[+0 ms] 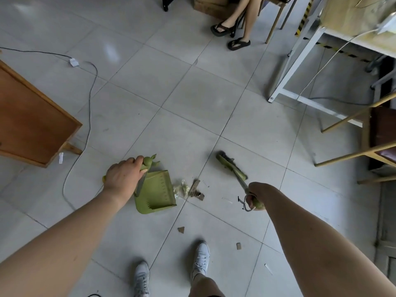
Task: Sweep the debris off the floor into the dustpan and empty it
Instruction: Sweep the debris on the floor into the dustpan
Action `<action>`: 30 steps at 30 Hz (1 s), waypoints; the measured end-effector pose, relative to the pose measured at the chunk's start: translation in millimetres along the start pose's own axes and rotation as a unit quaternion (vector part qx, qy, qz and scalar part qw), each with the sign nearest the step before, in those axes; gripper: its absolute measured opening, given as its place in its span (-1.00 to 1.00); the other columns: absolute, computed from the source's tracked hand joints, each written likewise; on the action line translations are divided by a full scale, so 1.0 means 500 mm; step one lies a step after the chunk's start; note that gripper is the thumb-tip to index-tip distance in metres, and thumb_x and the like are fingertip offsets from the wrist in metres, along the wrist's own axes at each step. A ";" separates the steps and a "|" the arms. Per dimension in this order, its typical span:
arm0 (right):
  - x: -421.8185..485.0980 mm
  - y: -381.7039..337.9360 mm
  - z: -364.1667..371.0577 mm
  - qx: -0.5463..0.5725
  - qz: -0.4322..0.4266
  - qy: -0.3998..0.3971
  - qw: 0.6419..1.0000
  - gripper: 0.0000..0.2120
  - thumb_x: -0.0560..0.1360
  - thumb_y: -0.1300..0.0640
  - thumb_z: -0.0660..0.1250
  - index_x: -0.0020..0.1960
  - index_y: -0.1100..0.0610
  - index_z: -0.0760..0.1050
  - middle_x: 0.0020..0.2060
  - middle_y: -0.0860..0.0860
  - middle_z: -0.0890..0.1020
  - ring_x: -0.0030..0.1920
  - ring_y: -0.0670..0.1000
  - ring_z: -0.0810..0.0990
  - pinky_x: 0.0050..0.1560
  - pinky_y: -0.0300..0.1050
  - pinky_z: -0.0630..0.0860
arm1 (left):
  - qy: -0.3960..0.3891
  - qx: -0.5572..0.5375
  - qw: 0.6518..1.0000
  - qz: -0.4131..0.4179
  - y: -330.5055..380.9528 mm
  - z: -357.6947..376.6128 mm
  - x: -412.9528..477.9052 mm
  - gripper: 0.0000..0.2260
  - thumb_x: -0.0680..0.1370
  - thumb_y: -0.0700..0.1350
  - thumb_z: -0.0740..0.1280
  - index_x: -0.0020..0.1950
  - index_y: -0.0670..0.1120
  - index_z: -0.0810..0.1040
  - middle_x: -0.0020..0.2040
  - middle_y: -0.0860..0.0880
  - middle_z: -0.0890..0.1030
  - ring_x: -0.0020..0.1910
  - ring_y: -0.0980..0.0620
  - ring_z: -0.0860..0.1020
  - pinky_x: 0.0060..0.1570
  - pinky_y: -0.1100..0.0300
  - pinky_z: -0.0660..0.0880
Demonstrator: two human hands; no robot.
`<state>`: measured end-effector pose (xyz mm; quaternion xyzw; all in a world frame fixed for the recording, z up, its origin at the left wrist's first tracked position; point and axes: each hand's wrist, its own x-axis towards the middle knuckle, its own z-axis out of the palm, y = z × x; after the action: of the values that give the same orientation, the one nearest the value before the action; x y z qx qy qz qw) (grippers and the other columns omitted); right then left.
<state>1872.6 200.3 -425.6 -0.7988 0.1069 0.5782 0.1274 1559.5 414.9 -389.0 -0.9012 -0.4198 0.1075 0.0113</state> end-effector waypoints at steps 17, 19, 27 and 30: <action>-0.160 0.144 0.442 0.057 0.005 -0.034 0.998 -0.67 0.61 0.26 -0.02 -0.32 0.20 0.28 -0.68 0.10 0.31 -0.78 0.01 0.27 -0.59 -0.37 0.18 | 0.014 -0.023 0.994 0.107 -0.222 0.039 -0.127 -0.65 0.63 0.08 0.13 0.32 -0.09 0.37 0.08 -0.09 0.59 -0.01 -0.13 0.59 -0.15 0.09 0.44; -0.176 0.157 0.458 0.075 -0.007 -0.023 0.997 -0.68 0.61 0.27 -0.03 -0.30 0.20 0.28 -0.68 0.10 0.32 -0.77 0.01 0.28 -0.58 -0.34 0.15 | 0.027 -0.026 0.992 0.124 -0.253 0.035 -0.141 -0.66 0.63 0.08 0.13 0.30 -0.09 0.38 0.06 -0.09 0.59 -0.03 -0.13 0.59 -0.18 0.09 0.43; -0.222 0.217 0.449 0.120 -0.033 0.021 0.992 -0.69 0.57 0.28 0.03 -0.32 0.23 0.34 -0.71 0.11 0.36 -0.75 0.00 0.32 -0.62 -0.33 0.23 | 0.048 -0.026 0.988 0.142 -0.304 -0.007 -0.180 -0.67 0.63 0.06 0.14 0.31 -0.09 0.39 0.07 -0.09 0.59 0.01 -0.13 0.58 -0.17 0.10 0.41; -0.243 0.224 0.423 0.119 -0.036 0.035 0.992 -0.71 0.56 0.28 0.03 -0.32 0.22 0.34 -0.69 0.09 0.34 -0.69 0.02 0.32 -0.56 -0.25 0.24 | 0.053 -0.020 0.988 0.140 -0.302 -0.026 -0.199 -0.67 0.63 0.07 0.14 0.30 -0.09 0.40 0.05 -0.08 0.59 -0.01 -0.12 0.58 -0.18 0.11 0.40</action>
<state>1610.0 166.4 -382.3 -0.8010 0.1507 0.5281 0.2383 1386.3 437.9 -341.5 -0.9557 -0.2899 0.0514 0.0003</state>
